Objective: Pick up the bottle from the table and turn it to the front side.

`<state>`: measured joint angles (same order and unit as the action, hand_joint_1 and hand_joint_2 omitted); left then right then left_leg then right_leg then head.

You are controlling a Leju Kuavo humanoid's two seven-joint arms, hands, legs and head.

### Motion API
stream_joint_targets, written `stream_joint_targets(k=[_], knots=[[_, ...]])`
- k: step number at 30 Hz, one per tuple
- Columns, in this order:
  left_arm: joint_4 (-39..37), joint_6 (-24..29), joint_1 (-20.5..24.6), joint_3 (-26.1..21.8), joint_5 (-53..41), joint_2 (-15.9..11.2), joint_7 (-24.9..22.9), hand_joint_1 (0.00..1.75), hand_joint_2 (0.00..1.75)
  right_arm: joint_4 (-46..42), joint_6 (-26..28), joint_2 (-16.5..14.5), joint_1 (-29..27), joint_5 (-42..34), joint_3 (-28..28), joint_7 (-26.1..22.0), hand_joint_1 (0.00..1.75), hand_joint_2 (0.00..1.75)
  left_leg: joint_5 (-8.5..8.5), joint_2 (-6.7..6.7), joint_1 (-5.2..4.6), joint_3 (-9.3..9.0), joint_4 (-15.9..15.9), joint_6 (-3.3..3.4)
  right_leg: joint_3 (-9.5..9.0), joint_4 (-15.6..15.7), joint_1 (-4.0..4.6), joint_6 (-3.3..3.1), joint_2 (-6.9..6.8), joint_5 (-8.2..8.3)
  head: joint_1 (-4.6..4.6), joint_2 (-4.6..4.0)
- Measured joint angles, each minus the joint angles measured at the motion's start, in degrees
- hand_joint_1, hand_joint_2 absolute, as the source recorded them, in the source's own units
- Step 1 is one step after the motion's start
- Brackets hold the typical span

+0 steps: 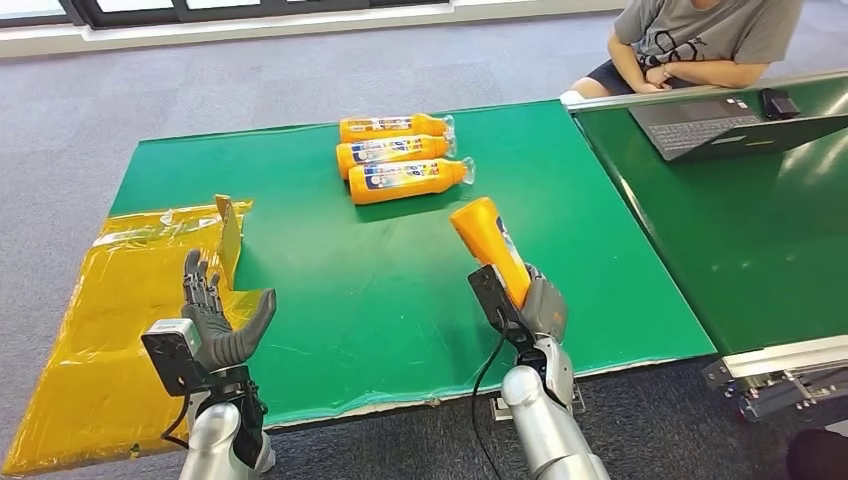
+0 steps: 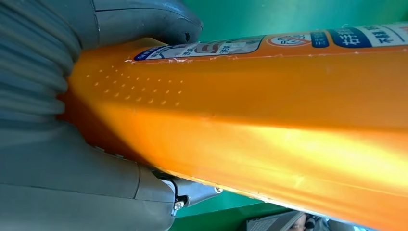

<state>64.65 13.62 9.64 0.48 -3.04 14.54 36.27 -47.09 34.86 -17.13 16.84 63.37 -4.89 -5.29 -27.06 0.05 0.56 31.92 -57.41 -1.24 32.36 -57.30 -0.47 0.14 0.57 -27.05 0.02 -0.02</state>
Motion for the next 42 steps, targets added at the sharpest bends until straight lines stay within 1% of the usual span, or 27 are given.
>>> stream_joint_targets(k=[4,9,19,21,23,27,29,31,33,37,42], knots=[[-1.01,-0.27,1.25,0.0,-0.04,0.09,0.02,0.0,1.75,1.19,-0.52,0.83,0.66,-0.59,1.25,0.73,1.75,1.75,-0.01,0.02,0.0,-0.19,0.0,0.0,-0.18,0.02,0.01,-0.04,0.0,0.02,0.0,0.0],[-1.53,-0.33,1.78,0.0,-0.12,0.19,0.02,0.0,1.75,1.26,-0.9,1.36,0.78,-0.74,2.28,1.34,1.75,1.75,0.09,0.02,0.04,-0.24,0.0,-0.03,-0.21,0.01,0.01,-0.09,0.0,0.11,0.0,0.01],[-2.19,-1.13,2.92,0.04,-0.15,0.43,0.26,0.0,1.75,1.2,-0.28,1.79,0.77,-2.24,2.81,1.32,1.75,1.75,0.09,0.01,0.06,-0.23,0.0,-0.03,-0.21,0.01,0.05,-0.09,0.0,0.12,0.0,-0.01],[-2.29,-1.2,3.02,0.06,-0.2,0.5,0.3,0.0,1.75,0.46,-0.17,1.83,0.4,-1.25,2.99,1.56,1.75,1.75,0.09,0.01,0.05,-0.23,0.0,-0.03,-0.21,0.01,0.05,-0.09,-0.01,0.12,0.0,0.0],[-2.36,-1.22,3.06,0.07,-0.29,0.54,0.38,0.0,1.75,-1.96,-0.91,1.88,-0.88,3.6,3.83,3.91,1.75,1.75,0.1,-0.03,0.05,-0.19,0.0,-0.02,-0.2,0.01,0.04,-0.08,-0.05,0.12,0.0,0.0],[-2.37,-1.24,2.97,0.05,-0.45,0.54,0.65,0.0,1.75,-10.38,-6.39,2.21,-5.28,19.15,6.98,12.86,1.75,1.75,0.16,-0.19,0.03,0.12,-0.01,-0.04,0.03,-0.02,0.02,-0.08,-0.2,0.13,-0.01,0.01],[-2.32,-1.3,2.71,0.02,-0.56,0.52,0.79,0.0,1.75,-15.29,-7.9,3.05,-6.95,24.29,8.94,17.41,1.75,1.75,0.18,-0.22,0.02,0.29,-0.01,-0.07,0.19,-0.04,0.01,-0.08,-0.22,0.15,-0.01,0.01],[-2.3,-1.33,2.43,-0.01,-0.63,0.5,0.86,0.0,1.75,-19.83,-8.23,4.53,-7.7,26.2,11.15,21.25,1.75,1.75,0.19,-0.21,0.0,0.36,-0.01,-0.09,0.27,-0.04,0.0,-0.07,-0.21,0.16,-0.01,0.01],[-2.38,-1.23,2.31,-0.04,-0.63,0.44,1.02,0.0,1.75,-23.44,-8.39,5.96,-7.9,26.57,13.04,23.31,1.75,1.75,0.19,-0.21,-0.01,0.41,-0.01,-0.09,0.32,-0.04,-0.01,-0.07,-0.21,0.16,-0.01,0.0],[-2.76,-0.97,2.31,-0.41,-0.02,0.33,1.43,0.0,1.75,-27.43,-9.31,7.68,-7.32,26.66,16.02,24.45,1.75,1.75,0.19,-0.21,-0.01,0.46,-0.01,-0.09,0.37,-0.03,-0.01,-0.07,-0.21,0.15,-0.01,0.0],[-3.09,-0.92,2.31,-1.0,0.31,0.28,1.5,0.0,1.75,-28.5,-9.34,8.63,-6.48,26.66,17.87,24.56,1.75,1.75,0.2,-0.22,0.0,0.47,0.0,-0.1,0.37,-0.06,0.0,-0.07,-0.23,0.15,0.0,0.01]])
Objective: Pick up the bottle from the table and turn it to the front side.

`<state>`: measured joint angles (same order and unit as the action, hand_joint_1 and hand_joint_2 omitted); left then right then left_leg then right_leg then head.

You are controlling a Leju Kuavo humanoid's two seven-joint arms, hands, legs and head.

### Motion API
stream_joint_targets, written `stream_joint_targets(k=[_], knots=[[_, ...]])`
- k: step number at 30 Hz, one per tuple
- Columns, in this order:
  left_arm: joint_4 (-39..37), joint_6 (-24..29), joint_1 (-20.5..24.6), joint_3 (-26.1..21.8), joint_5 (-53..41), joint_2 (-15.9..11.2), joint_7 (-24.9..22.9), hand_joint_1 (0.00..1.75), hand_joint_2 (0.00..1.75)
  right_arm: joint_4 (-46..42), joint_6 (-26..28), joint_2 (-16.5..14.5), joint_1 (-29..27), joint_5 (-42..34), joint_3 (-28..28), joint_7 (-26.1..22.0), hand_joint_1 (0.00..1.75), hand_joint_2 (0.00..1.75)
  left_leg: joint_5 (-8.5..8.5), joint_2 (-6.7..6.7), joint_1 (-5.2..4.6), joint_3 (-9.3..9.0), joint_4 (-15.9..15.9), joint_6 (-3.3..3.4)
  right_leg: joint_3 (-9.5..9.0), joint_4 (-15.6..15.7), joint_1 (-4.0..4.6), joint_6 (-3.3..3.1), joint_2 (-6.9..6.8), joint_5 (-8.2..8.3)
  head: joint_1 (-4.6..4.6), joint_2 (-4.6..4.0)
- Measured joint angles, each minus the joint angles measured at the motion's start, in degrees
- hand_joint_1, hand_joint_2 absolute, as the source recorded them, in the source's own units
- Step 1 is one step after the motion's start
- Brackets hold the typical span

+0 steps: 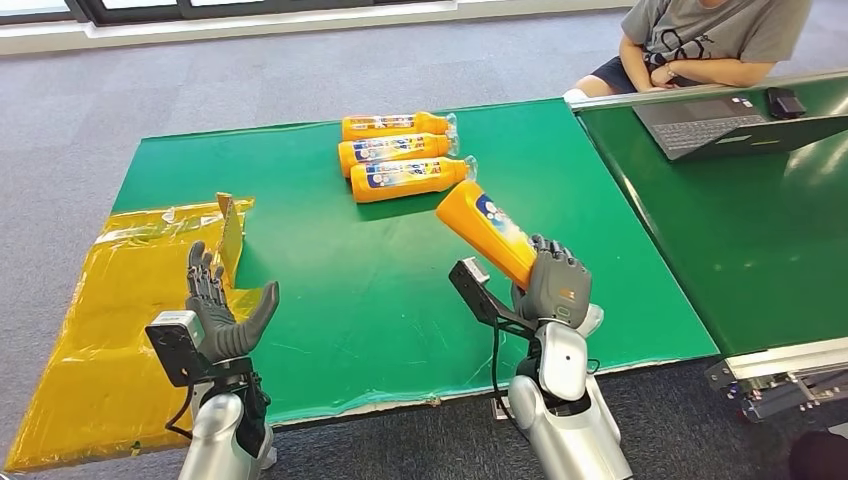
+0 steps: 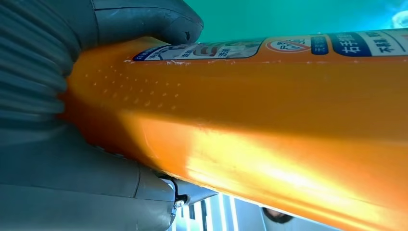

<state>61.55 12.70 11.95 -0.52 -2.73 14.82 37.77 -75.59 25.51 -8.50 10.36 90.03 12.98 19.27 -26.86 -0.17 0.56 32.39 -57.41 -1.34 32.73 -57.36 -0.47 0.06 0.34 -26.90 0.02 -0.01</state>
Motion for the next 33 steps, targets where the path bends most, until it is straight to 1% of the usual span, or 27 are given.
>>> stream_joint_targets(k=[13,33], knots=[[-0.51,0.0,0.0,-0.46,0.04,-0.02,0.01,0.0,1.75,-0.04,-0.64,1.09,0.81,-0.01,1.4,0.44,1.75,1.75,0.0,-0.03,-0.01,0.03,0.0,0.0,0.01,-0.01,-0.01,0.0,-0.04,0.0,0.0,0.0],[-0.69,0.0,0.0,-0.46,0.05,-0.02,0.09,0.0,1.75,-0.04,-0.66,1.32,0.86,-0.02,1.73,0.45,1.75,1.75,0.0,-0.04,0.0,0.03,0.0,0.0,0.02,-0.02,-0.01,0.0,-0.06,0.0,0.0,-0.01]])
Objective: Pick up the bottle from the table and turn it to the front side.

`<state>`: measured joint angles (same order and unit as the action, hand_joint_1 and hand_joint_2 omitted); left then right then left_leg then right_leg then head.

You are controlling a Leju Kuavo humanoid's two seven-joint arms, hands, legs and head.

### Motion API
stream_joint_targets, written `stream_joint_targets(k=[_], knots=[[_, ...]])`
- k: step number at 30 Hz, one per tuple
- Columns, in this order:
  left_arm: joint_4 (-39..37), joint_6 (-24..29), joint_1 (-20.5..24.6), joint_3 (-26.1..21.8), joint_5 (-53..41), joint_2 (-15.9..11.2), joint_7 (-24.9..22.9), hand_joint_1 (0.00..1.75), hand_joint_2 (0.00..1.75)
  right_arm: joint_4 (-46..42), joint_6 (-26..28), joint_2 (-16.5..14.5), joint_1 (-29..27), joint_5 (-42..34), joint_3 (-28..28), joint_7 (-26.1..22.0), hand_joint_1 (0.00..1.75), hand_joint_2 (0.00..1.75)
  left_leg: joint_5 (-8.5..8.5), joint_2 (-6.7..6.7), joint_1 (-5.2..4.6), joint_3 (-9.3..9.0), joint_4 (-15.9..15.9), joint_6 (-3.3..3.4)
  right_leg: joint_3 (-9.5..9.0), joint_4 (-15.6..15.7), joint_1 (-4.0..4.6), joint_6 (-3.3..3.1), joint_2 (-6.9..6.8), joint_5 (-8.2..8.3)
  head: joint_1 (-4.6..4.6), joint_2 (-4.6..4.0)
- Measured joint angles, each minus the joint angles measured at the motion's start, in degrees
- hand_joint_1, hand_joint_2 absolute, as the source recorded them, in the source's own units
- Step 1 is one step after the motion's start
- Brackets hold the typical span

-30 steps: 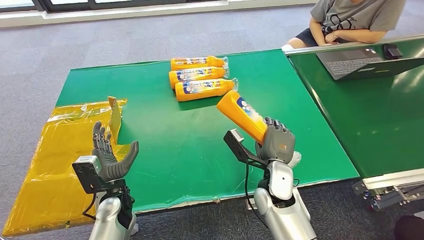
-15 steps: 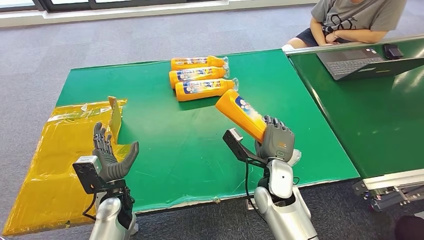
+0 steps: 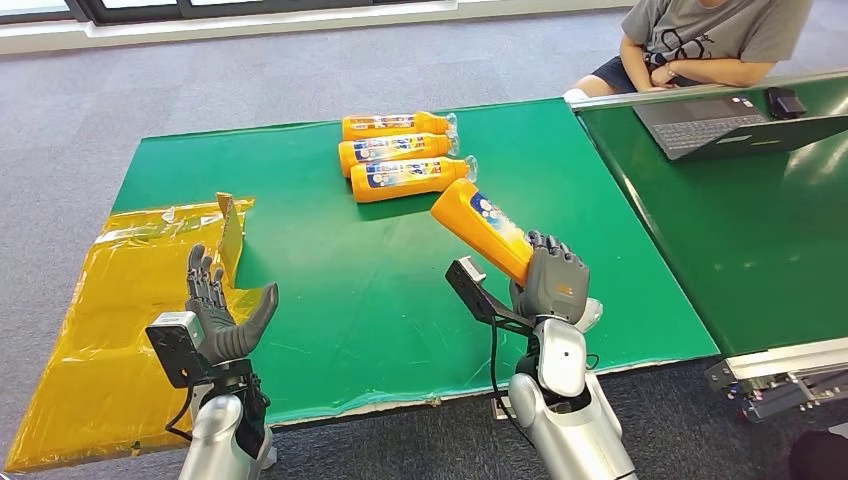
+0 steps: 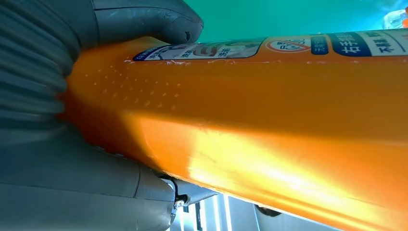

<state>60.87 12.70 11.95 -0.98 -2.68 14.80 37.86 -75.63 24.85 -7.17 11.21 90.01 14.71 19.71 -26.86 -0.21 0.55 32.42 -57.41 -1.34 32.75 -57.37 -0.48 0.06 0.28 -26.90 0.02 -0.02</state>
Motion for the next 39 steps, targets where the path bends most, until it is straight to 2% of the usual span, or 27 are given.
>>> stream_joint_targets(k=[27,29,32,35,39], knots=[[-0.02,0.0,0.0,0.0,0.0,0.0,0.04,0.0,1.75,0.0,-0.02,0.05,0.0,0.01,0.0,-0.01,1.75,1.75,0.0,0.0,0.0,0.0,0.0,0.0,0.0,0.0,0.0,0.0,0.0,0.0,0.0,-0.01],[0.01,0.51,-0.03,-0.12,0.53,-0.03,0.11,0.0,1.75,0.45,-1.9,0.05,0.53,-0.09,0.06,-0.53,1.75,1.75,0.0,0.0,0.0,0.1,0.02,0.0,-0.01,-0.02,0.0,0.0,0.01,0.0,-0.01,0.0],[0.77,1.92,-0.36,-1.31,2.83,-0.31,0.11,0.0,1.75,8.68,-7.96,-0.64,5.32,-0.68,0.37,-2.45,1.75,1.75,0.01,0.27,0.01,0.18,0.05,-0.02,0.04,-0.03,0.01,-0.03,0.28,0.04,-0.02,0.01],[1.95,1.6,-0.81,-2.47,3.46,-0.74,-0.33,0.0,1.75,20.49,-4.66,-1.89,10.1,-1.1,0.44,-3.01,1.75,1.75,0.22,0.01,0.01,0.12,0.03,-0.01,0.15,-0.04,0.01,-0.05,0.02,0.11,-0.01,0.01],[2.5,1.14,-1.1,-3.21,2.96,-1.03,-0.66,0.0,1.75,28.24,-3.32,-2.81,13.21,-1.27,0.44,-3.07,1.75,1.75,0.29,-0.3,0.02,0.22,0.03,-0.04,0.17,-0.08,0.02,-0.06,-0.25,0.11,0.0,0.02]])
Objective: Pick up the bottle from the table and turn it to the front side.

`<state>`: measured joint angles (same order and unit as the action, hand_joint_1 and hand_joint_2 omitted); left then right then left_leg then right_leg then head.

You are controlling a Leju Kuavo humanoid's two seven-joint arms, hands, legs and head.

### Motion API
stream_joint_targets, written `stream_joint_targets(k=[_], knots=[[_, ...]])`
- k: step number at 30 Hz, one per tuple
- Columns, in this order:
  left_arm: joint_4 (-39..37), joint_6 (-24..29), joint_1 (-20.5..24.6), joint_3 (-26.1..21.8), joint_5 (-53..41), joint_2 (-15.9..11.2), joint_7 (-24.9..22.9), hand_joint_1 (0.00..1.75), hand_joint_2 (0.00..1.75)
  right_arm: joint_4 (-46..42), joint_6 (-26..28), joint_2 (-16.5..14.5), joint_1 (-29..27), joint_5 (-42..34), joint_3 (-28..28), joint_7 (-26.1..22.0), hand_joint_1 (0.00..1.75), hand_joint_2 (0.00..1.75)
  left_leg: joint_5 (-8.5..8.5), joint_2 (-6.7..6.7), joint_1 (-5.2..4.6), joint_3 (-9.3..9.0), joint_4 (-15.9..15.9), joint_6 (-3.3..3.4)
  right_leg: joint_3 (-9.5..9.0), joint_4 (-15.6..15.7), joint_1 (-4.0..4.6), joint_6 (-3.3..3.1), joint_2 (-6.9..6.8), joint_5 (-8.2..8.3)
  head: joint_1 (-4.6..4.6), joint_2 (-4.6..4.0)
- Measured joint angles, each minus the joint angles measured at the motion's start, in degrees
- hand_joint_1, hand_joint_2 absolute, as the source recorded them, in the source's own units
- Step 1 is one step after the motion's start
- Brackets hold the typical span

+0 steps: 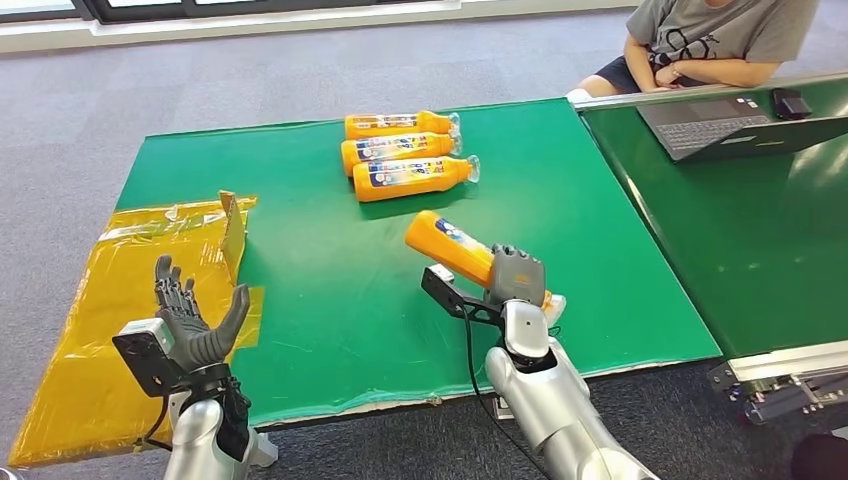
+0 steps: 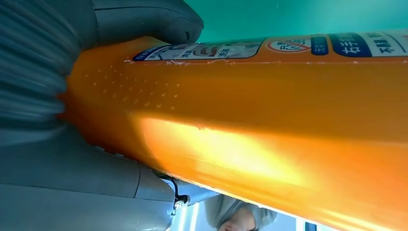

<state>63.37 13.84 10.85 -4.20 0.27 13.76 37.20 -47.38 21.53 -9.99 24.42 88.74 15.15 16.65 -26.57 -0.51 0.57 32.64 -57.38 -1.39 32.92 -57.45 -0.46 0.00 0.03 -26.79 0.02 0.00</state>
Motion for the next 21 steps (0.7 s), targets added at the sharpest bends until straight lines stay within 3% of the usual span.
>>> stream_joint_targets(k=[21], knots=[[0.02,-0.45,0.52,-0.39,-1.11,-0.26,0.05,0.0,1.75,4.87,-0.8,-0.47,1.11,0.42,-0.07,0.09,1.75,1.75,-0.01,0.03,-0.01,0.08,0.0,0.0,0.11,-0.01,-0.01,0.0,0.05,0.0,0.0,-0.02]])
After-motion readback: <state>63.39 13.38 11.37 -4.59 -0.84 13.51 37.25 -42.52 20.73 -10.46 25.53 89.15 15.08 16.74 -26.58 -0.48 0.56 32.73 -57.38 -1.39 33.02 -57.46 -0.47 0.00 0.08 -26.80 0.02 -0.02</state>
